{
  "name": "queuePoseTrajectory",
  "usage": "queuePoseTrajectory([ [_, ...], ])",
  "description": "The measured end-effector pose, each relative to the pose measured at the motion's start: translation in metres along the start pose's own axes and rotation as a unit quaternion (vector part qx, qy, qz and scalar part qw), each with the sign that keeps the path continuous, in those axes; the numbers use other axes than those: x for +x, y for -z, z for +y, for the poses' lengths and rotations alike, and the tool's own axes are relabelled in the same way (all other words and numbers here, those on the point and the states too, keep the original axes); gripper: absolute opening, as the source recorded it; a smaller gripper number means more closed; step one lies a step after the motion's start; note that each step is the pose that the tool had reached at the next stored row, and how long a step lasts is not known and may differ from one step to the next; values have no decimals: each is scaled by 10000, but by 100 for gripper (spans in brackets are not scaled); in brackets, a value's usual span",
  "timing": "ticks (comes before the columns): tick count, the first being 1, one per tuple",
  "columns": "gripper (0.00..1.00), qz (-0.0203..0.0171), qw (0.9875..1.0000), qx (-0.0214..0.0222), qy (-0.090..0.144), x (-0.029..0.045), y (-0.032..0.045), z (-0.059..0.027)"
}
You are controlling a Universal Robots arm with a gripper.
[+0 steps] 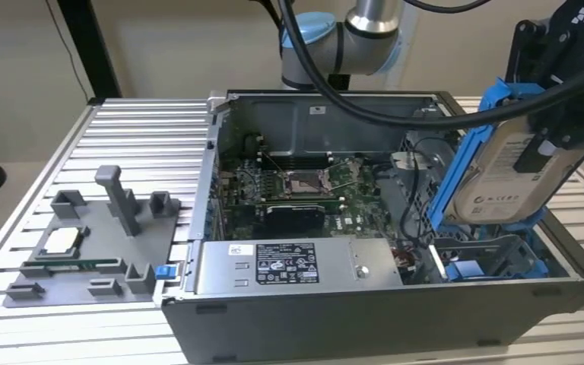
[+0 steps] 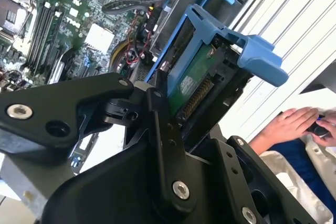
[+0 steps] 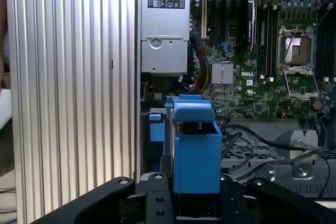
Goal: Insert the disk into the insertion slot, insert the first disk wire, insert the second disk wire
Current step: 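Insert the disk into the insertion slot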
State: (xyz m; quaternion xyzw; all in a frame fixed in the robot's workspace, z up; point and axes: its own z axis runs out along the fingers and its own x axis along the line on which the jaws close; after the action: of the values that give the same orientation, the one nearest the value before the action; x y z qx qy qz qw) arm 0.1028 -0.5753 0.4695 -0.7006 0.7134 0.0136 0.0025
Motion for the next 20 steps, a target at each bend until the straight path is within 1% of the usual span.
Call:
queuePoseTrajectory([
  [5,0,-2,10000,-2,0,57,-6,-2],
  [6,0,-6,10000,-2,0,69,-8,-2],
  [8,0,-28,10000,-3,1,85,-15,-2],
  [9,0,-49,10000,-3,1,92,-23,-2],
  [11,0,-118,9999,-4,3,96,-41,-12],
  [15,0,-243,9997,-7,4,123,-76,-70],
  [17,0,-290,9996,-7,4,145,-95,-88],
  [18,0,-306,9995,-8,4,159,-103,-97],
  [20,0,-328,9995,-8,4,189,-118,-114],
])
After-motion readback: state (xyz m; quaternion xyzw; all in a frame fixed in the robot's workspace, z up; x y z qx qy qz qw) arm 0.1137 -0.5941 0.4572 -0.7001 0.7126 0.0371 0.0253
